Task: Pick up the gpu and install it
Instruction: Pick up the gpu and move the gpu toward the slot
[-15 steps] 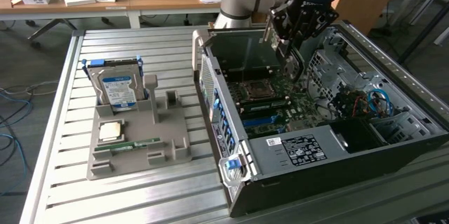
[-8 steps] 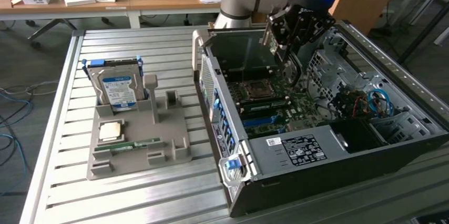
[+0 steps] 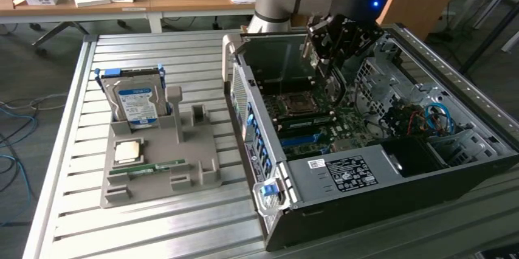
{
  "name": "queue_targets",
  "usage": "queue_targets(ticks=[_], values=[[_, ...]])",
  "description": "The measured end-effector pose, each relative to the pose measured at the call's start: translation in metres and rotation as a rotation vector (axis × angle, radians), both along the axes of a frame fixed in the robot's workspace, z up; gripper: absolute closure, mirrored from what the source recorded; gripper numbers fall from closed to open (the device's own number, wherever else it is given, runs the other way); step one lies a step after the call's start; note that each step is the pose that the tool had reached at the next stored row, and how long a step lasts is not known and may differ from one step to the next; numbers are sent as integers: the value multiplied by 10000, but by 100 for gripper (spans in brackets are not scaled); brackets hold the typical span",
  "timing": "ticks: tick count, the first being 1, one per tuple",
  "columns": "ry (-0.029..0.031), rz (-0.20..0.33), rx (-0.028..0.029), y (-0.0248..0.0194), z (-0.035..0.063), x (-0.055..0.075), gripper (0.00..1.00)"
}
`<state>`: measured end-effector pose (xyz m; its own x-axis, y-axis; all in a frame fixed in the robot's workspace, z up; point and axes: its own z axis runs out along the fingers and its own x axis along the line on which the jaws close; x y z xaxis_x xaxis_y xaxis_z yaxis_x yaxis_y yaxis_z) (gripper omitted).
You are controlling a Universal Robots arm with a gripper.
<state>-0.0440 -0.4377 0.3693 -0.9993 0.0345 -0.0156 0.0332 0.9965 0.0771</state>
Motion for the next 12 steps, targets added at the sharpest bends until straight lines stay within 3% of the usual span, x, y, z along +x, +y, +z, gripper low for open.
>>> queue_targets(ticks=[4,12], values=[[2,1,0,0,0,34,74],[23,0,0,-1,-4,267,74]])
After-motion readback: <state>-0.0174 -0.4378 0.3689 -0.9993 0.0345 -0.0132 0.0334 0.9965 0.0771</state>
